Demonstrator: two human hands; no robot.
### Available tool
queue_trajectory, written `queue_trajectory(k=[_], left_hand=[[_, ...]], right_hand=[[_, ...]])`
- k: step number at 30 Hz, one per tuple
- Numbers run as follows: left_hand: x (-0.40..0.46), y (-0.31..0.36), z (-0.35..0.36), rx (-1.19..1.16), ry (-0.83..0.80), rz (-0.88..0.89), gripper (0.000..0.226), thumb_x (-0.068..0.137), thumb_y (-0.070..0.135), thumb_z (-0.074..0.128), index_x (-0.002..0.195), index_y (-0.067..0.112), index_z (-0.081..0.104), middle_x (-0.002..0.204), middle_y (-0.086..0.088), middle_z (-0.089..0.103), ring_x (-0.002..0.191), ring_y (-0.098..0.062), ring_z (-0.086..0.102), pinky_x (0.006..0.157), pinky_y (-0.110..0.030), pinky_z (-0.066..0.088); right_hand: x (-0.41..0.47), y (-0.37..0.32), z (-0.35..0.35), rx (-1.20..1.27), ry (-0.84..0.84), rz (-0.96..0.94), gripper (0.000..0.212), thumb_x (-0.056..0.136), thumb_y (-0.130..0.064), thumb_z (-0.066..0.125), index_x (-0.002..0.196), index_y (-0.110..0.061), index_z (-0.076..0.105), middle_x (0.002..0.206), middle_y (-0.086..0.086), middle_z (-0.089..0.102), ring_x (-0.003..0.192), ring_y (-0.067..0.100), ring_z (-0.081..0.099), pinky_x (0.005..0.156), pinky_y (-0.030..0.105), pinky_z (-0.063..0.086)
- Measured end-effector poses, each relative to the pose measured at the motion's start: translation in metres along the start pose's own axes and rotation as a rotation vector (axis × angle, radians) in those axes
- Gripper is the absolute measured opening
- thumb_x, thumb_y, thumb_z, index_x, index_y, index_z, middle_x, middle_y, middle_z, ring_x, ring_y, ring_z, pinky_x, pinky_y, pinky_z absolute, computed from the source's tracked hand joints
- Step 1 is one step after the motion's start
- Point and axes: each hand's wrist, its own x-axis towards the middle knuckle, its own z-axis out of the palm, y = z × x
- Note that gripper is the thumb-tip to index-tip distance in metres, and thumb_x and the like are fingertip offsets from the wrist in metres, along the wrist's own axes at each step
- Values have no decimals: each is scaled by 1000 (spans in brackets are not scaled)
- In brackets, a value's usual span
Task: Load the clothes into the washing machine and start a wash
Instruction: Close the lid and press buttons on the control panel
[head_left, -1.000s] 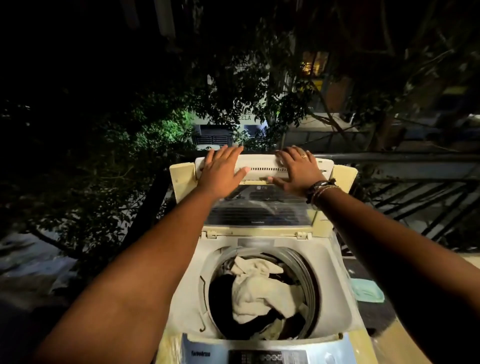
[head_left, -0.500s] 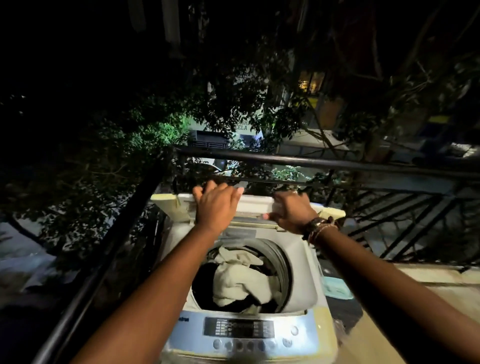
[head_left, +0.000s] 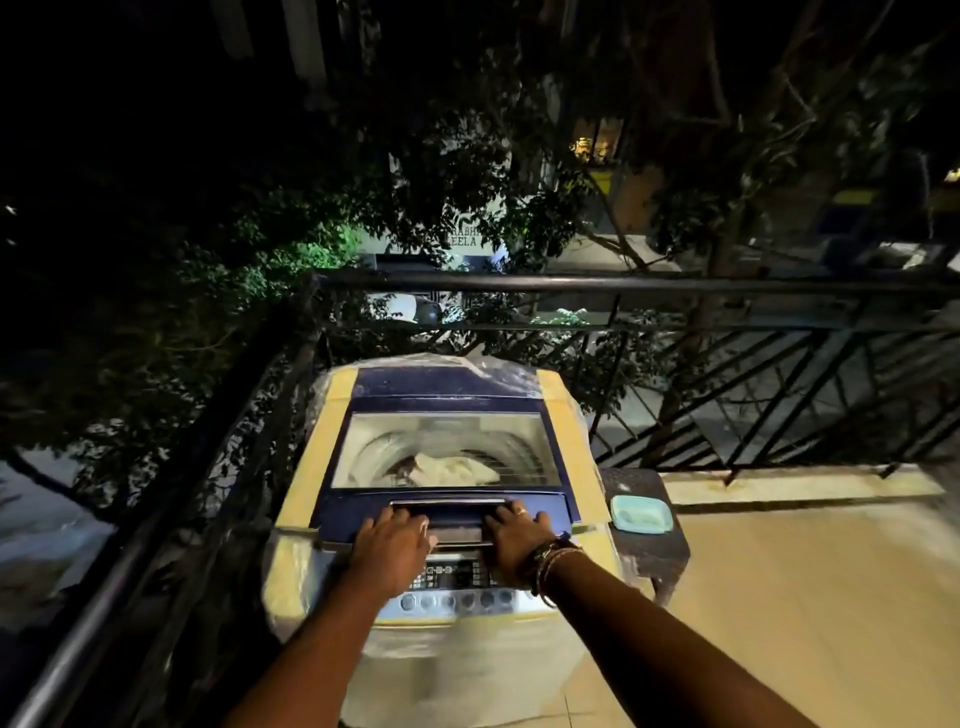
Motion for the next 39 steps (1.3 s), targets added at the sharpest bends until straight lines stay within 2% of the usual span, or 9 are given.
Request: queue_trajectory(k=[5,8,12,15,17,21,25,33,39], left_hand=[[-3,-2,28,-102,-46,-1,57,103,50,34,154,26,30,159,0,34,146,-22,29,113,-38,33],[-5,-7,42,-121,-45,8,64,103,53,31,159,28,13,167,2,13,154,-18,10,122,-40,21],[-13,-11,60,-145,-60,38,71,102,59,25,159,29,-5,166,6,-12,154,-15,-11,125,-40,2],[-19,-16,62,-133,-71,46,72,100,62,22,158,31,-10,163,8,-21,152,-14,-18,125,-41,0],[-23,-21,60,-136,-91,39,73,100,62,23,158,30,-8,163,10,-20,152,-13,-17,125,-42,3],[-32,-30,54,-153,-121,11,74,100,62,28,159,28,-2,165,11,-14,154,-12,-10,124,-45,10],[-39,-31,54,-138,-154,-22,76,100,61,31,159,28,-2,165,10,-16,154,-15,-10,123,-49,14],[-49,-33,63,-153,-184,-63,75,101,59,34,159,27,-2,165,9,-16,154,-16,-8,120,-53,24],[-56,-34,67,-148,-184,-39,74,103,42,43,160,22,-1,166,5,-16,154,-18,-9,124,-46,19]], right_hand=[[-4,-8,23,14,-81,36,81,95,-49,48,158,-11,15,162,7,18,152,27,9,114,63,20],[-1,-6,34,30,-92,37,81,98,-53,37,160,-13,4,168,4,0,154,22,-4,117,68,10],[-1,0,51,84,-88,24,94,93,-69,35,160,-15,-3,167,1,-12,154,20,-14,118,67,2],[-10,4,64,134,-26,19,119,68,-93,5,159,-17,-5,165,0,-21,153,22,-17,120,63,1],[-23,10,81,139,17,24,126,59,-94,-3,159,-17,-7,163,1,-25,152,22,-20,121,62,2],[-53,22,109,88,75,61,103,87,-79,26,158,-14,-11,160,4,-30,148,23,-25,120,62,1],[-68,34,117,85,78,137,104,84,-81,20,158,-15,-13,161,3,-30,152,25,-21,121,59,-1],[-81,36,115,97,50,182,104,88,-72,46,158,-21,-12,163,-1,-27,154,25,-15,122,57,9],[-80,32,106,95,24,202,110,84,-69,57,159,-21,-7,166,-2,-19,155,25,-7,120,57,20]])
